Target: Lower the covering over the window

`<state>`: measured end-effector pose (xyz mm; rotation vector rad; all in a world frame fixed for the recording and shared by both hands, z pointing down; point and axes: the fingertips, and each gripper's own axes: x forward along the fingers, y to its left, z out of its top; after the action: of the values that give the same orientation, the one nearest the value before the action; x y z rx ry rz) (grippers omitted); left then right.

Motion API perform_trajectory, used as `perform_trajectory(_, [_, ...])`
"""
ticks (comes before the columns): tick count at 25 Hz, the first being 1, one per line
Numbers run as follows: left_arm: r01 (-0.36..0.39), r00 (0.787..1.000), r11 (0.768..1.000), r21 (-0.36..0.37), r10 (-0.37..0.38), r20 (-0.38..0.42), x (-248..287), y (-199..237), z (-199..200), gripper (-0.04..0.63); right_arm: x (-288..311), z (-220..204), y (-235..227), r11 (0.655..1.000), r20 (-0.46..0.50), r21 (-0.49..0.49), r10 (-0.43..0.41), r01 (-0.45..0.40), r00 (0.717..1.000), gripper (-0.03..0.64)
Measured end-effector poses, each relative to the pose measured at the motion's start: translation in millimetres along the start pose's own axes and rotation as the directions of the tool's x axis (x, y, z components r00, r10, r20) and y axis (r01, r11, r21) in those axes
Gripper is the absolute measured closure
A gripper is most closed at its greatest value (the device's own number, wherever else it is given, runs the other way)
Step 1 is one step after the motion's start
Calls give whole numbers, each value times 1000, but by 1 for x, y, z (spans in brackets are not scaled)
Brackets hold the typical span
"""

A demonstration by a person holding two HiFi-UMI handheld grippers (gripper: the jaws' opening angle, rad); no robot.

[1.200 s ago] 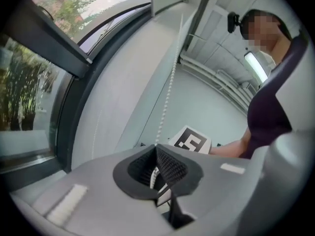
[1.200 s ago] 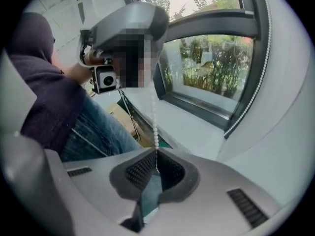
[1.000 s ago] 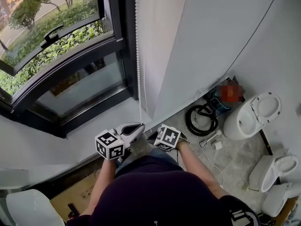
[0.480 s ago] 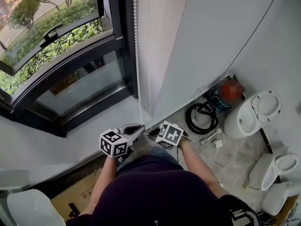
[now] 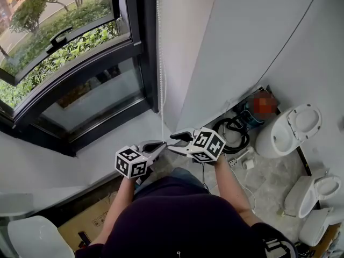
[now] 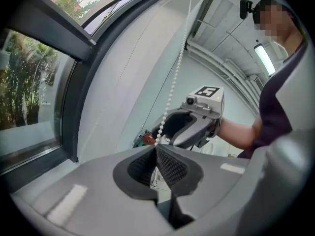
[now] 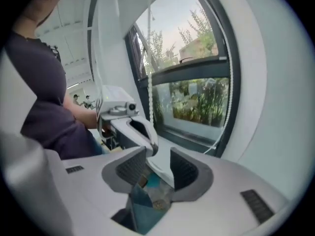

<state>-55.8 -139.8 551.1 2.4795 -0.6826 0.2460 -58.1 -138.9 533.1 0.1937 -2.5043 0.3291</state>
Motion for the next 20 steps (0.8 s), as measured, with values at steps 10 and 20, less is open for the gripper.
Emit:
perform_trajectory(10, [12,1000,1000,2,-12,-2,3,-5,-1,584,-45,106,13,992,311,-97,-45,79,949,488])
perform_trajectory(20, [9,998,999,41,-7,-60,1,-4,-16,584,-44,108,9,998,334,-25,-49,61,941,603])
